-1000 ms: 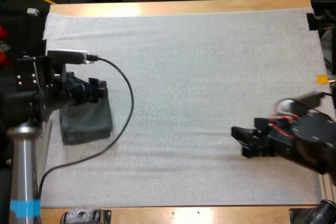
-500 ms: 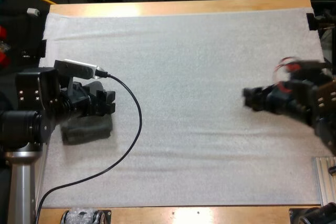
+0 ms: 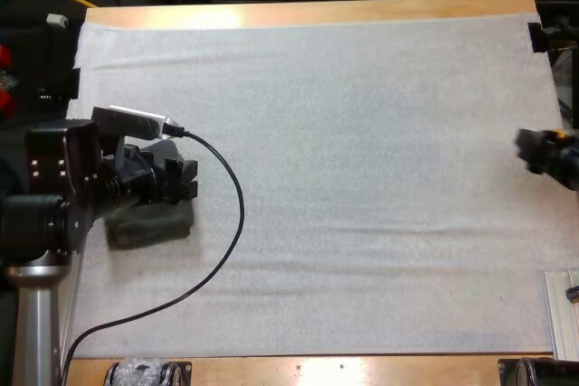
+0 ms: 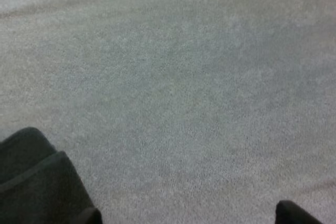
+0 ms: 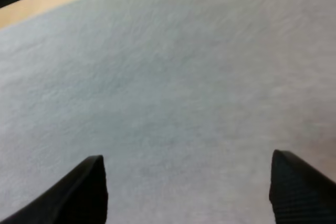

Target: Pick towel from pile, fold and stack

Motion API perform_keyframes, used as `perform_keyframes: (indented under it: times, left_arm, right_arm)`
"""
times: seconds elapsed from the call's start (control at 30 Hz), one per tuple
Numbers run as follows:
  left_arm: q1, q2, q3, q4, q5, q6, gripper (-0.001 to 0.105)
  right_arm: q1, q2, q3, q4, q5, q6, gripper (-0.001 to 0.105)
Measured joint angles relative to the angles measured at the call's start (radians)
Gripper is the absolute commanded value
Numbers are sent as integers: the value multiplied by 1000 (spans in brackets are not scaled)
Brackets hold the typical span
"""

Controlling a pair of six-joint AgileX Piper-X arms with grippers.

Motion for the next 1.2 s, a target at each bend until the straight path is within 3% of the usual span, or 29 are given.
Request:
perform_keyframes:
  times: [0.33, 0.43, 0.73, 1.0, 1.2]
  left_arm:
    - [0, -167, 15, 0, -33, 35, 63]
    - [0, -232, 48, -5, -54, 37, 63]
    - [0, -457, 174, -3, -60, 37, 63]
    - [0, -692, 265, 28, -97, 37, 63]
    - [0, -836, 293, 112, -97, 37, 63]
  right_arm:
    - [-29, -177, 0, 31, 0, -53, 63]
    - [-10, -241, 0, 73, 1, -114, 63]
    - [36, -449, 0, 207, 132, -153, 63]
    - [36, -643, 2, 237, 138, -158, 63]
    - [36, -808, 66, 239, 138, -156, 63]
